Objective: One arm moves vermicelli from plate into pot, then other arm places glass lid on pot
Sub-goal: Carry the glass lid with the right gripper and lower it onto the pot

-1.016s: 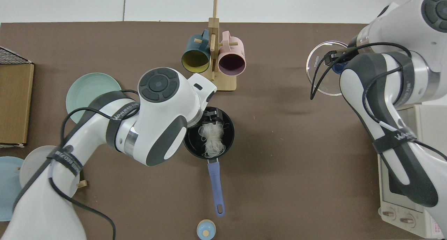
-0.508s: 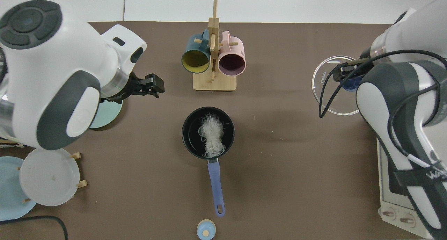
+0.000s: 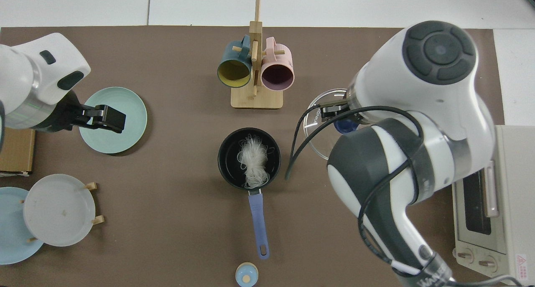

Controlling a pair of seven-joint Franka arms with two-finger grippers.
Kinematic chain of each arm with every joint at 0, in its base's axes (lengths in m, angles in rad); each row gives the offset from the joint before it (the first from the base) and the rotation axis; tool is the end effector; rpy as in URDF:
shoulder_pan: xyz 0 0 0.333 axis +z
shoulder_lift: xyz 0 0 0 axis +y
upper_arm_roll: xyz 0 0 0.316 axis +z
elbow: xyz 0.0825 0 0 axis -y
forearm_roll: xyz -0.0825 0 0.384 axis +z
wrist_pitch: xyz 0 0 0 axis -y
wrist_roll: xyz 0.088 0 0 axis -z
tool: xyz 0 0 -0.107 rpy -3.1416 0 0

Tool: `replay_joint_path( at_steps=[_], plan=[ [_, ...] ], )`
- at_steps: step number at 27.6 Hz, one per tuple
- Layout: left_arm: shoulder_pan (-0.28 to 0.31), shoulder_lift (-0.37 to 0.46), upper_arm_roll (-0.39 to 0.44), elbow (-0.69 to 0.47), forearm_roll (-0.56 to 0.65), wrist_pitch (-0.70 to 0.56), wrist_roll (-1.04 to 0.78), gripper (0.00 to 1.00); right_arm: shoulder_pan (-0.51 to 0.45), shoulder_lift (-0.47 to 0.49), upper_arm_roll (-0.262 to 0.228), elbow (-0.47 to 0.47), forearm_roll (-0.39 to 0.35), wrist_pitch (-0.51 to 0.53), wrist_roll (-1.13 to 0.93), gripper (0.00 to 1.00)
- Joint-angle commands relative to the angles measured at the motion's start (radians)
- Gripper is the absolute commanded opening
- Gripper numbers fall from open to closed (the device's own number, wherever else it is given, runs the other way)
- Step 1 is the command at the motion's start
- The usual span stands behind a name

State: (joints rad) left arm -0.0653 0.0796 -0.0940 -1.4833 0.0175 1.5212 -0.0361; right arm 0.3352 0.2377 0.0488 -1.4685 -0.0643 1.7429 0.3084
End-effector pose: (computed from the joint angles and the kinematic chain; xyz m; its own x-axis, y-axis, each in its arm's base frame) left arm 0.5675 -0.0869 0.6166 0.9917 -0.1219 -0.0409 -0.1225 -0.9924 -0.0115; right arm 0.5950 0.2306 0.5472 0.9951 0.0846 0.0508 0.0827 -0.9958 0.0386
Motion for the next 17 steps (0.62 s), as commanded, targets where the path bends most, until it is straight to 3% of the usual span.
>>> replay_joint_path(
  at_steps=[1, 5, 17],
  plan=[
    [0.009, -0.052, 0.072, -0.078, -0.016, 0.004, 0.136, 1.0, 0.085, -0.011, -0.004, -0.016, 0.004, 0.017, 0.072, 0.0],
    [0.01, -0.054, 0.131, -0.078, -0.051, 0.016, 0.189, 1.0, 0.137, 0.014, -0.004, -0.012, 0.004, 0.039, 0.142, 0.0],
    [0.009, -0.05, 0.125, -0.078, -0.054, 0.096, 0.168, 1.0, 0.252, 0.135, -0.004, 0.026, -0.012, 0.106, 0.327, 0.0]
  ],
)
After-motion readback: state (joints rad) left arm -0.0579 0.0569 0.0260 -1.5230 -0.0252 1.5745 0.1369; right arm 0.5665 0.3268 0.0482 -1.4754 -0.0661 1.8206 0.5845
